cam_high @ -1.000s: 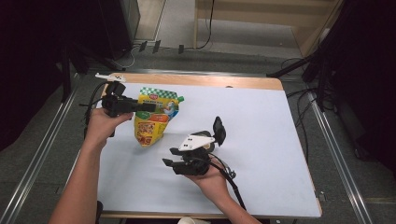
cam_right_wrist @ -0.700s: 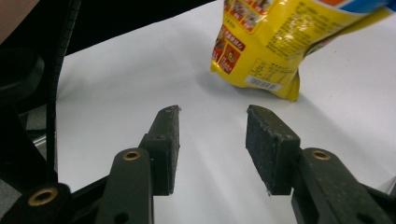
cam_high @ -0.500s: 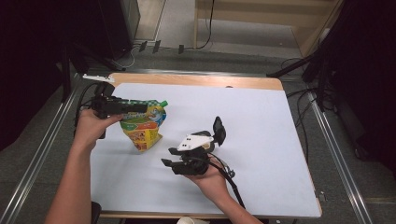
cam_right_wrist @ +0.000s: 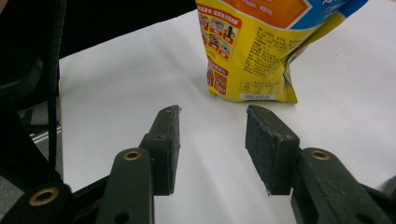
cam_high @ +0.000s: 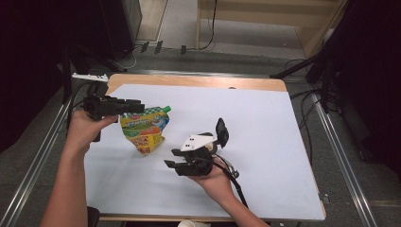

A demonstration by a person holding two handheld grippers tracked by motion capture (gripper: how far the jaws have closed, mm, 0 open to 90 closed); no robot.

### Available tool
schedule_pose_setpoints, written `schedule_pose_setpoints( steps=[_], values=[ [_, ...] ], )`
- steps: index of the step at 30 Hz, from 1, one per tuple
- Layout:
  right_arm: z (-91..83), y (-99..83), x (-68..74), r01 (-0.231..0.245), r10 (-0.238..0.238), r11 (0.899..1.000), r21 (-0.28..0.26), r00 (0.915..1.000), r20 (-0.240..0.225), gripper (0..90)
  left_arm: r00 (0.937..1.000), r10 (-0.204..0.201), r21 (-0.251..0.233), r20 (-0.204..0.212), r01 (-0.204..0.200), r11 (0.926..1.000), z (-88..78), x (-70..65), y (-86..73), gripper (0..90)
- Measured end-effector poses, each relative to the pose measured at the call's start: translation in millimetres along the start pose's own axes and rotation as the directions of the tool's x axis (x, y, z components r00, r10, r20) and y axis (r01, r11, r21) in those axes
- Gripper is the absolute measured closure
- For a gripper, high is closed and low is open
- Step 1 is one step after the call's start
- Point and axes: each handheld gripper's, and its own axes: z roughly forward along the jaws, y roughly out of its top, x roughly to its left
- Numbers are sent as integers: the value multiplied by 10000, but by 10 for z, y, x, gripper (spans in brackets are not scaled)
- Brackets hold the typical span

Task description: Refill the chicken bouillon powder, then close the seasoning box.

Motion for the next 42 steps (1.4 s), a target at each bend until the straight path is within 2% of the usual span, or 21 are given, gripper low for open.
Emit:
schedule_pose_setpoints(
  steps=[9, 14, 21, 27, 33, 42],
  values=[
    [-67, 21, -14, -96, 97, 9998, 196, 9999, -46, 579, 9993, -353, -156, -134, 351, 9993, -74, 0, 78, 554],
    [-113, 30, -38, -345, 353, 9988, 343, 9992, -209, 589, 9982, -466, 85, -366, 470, 9989, -30, 63, 84, 552],
    [-153, 44, -53, -465, 478, 9975, 526, 9986, -246, 591, 9961, -654, 32, -600, 657, 9978, -6, 169, 42, 526],
    [-311, 141, -112, -713, 724, 9961, 511, 9972, -211, 589, 9926, -1007, 273, -682, 1028, 9943, 84, 279, -22, 481],
    [-468, 220, -173, -841, 842, 9956, 424, 9964, -24, 596, 9899, -1124, 356, -862, 1158, 9926, 148, 325, -65, 460],
    [-716, 320, -272, -948, 947, 9955, 16, 9953, 200, 640, 9890, -889, 477, -1185, 951, 9943, 220, 310, -85, 448]
  ],
)
